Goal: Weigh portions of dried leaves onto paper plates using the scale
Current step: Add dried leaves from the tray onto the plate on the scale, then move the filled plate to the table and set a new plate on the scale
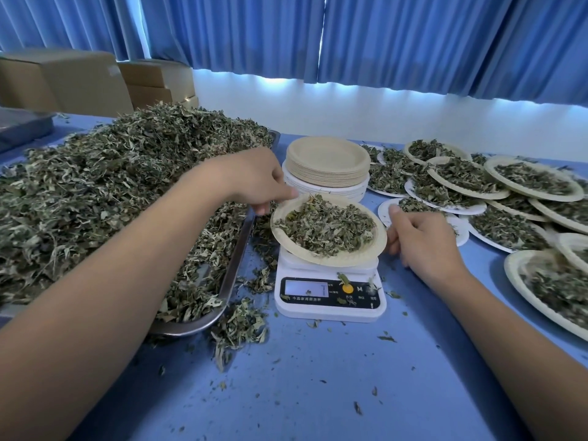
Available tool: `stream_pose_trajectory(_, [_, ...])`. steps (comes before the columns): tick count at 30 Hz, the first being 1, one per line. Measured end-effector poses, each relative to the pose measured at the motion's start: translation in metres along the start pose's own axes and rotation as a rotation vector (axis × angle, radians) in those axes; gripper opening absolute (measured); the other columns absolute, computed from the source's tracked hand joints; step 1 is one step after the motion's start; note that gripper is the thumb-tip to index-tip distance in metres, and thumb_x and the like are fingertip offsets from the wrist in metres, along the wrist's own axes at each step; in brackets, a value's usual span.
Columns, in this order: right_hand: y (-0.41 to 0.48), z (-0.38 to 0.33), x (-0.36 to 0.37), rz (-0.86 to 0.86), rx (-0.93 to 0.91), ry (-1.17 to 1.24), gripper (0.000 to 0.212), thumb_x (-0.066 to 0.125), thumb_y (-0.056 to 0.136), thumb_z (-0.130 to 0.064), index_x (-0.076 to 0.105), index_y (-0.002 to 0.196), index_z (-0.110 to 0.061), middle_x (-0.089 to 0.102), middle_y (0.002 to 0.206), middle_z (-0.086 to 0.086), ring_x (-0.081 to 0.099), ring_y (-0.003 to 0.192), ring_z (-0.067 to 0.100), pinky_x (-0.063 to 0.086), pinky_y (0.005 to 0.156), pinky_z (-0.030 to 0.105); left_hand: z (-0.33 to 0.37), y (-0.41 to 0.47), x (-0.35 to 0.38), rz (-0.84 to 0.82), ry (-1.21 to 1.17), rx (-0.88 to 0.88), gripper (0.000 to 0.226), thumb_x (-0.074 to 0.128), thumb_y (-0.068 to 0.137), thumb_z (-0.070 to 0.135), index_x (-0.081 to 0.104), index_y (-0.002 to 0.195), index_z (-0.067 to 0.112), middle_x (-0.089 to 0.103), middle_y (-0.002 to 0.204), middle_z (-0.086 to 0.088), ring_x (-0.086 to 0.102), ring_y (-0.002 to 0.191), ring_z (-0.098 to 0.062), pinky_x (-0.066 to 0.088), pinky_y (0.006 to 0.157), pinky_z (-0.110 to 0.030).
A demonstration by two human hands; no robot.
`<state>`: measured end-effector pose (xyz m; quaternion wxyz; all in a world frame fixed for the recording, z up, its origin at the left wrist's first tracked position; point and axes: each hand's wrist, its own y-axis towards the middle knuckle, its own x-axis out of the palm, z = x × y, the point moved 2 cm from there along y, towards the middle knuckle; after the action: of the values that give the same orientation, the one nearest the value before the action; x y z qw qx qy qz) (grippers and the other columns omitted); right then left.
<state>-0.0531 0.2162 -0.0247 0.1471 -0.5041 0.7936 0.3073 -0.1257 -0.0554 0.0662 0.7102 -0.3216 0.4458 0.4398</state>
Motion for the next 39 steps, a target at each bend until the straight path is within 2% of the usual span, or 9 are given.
stream_pose_trajectory(2, [-0.002,-0.004,-0.002,-0.008,0.020,0.090,0.063,0.049,0.105,-0.046,0.065,0.061,-0.004,0.060,0.045,0.002,0.050,0.036,0.014,0.041,0.050,0.028,0.002,0.003,0.012,-0.036,0.022,-0.004,0.035,0.063,0.096,0.046,0.070,0.088,0.012,0.074,0.066,-0.002,0.068,0.060,-0.012,0.055,0.072,-0.032])
stream_pose_trajectory(5, [-0.005,-0.012,-0.004,-0.080,0.025,0.112,0.048,0.059,0.101,-0.043,0.062,0.070,-0.007,0.061,0.047,0.002,0.051,0.036,0.021,0.043,0.050,0.030,0.004,0.006,0.022,-0.042,0.060,-0.027,0.024,0.067,0.095,0.036,0.068,0.092,0.013,0.069,0.053,0.004,0.056,0.041,-0.003,0.042,0.054,-0.027])
stream_pose_trajectory(8, [-0.005,-0.014,-0.004,-0.139,0.104,0.174,0.033,0.066,0.099,-0.035,0.061,0.079,-0.009,0.058,0.043,0.000,0.050,0.038,0.023,0.038,0.046,0.028,0.006,0.007,0.022,0.038,0.029,-0.038,0.019,0.070,0.093,0.026,0.072,0.087,0.008,0.065,0.047,0.002,0.053,0.037,-0.005,0.041,0.053,-0.026])
stream_pose_trajectory(14, [-0.007,-0.020,-0.020,-0.134,0.281,0.409,0.017,0.072,0.094,-0.015,0.059,0.087,-0.008,0.057,0.051,0.001,0.051,0.040,0.017,0.035,0.036,0.024,0.018,0.007,0.028,0.140,-0.444,-0.077,0.012,0.070,0.093,0.014,0.073,0.088,0.004,0.057,0.057,-0.009,0.046,0.042,-0.013,0.035,0.039,-0.022])
stream_pose_trajectory(20, [-0.007,-0.004,-0.057,-0.086,0.404,0.505,0.013,0.071,0.093,-0.009,0.061,0.086,-0.007,0.051,0.060,0.003,0.046,0.047,0.017,0.038,0.038,0.024,0.059,0.016,0.052,-0.071,-0.855,-0.143,0.014,0.070,0.092,0.011,0.071,0.103,0.002,0.057,0.082,-0.010,0.048,0.048,-0.011,0.031,0.041,-0.022])
stream_pose_trajectory(25, [-0.007,0.017,-0.112,0.056,0.441,0.563,0.017,0.067,0.098,-0.014,0.068,0.098,0.003,0.054,0.074,0.012,0.047,0.044,0.015,0.040,0.039,0.026,0.115,0.033,0.070,-0.156,-0.941,-0.115,0.025,0.069,0.093,0.010,0.064,0.114,-0.003,0.054,0.082,-0.015,0.051,0.049,-0.013,0.032,0.042,-0.021])
stream_pose_trajectory(30, [-0.007,0.039,-0.178,0.192,0.465,0.553,0.020,0.058,0.101,-0.011,0.065,0.106,0.007,0.065,0.093,0.024,0.063,0.052,0.018,0.053,0.046,0.028,0.182,0.057,0.089,-0.191,-0.994,-0.059,0.012,0.065,0.095,0.004,0.057,0.105,0.001,0.051,0.060,-0.006,0.052,0.045,-0.012,0.039,0.038,-0.019])
stream_pose_trajectory(34, [-0.004,0.061,-0.224,0.281,0.470,0.466,0.011,0.061,0.100,-0.009,0.064,0.096,0.001,0.068,0.083,0.019,0.064,0.048,0.017,0.063,0.060,0.034,0.228,0.075,0.109,-0.199,-1.004,-0.007,0.006,0.064,0.095,0.002,0.058,0.094,0.002,0.052,0.063,-0.007,0.054,0.043,-0.011,0.040,0.039,-0.019])
stream_pose_trajectory(39, [0.015,0.087,-0.274,0.343,0.485,0.203,0.011,0.067,0.096,-0.008,0.069,0.097,0.003,0.065,0.076,0.014,0.060,0.042,0.012,0.055,0.047,0.023,0.276,0.098,0.124,-0.209,-0.990,0.022,0.007,0.065,0.094,0.001,0.060,0.092,-0.003,0.058,0.068,-0.010,0.058,0.045,-0.012,0.045,0.043,-0.020])
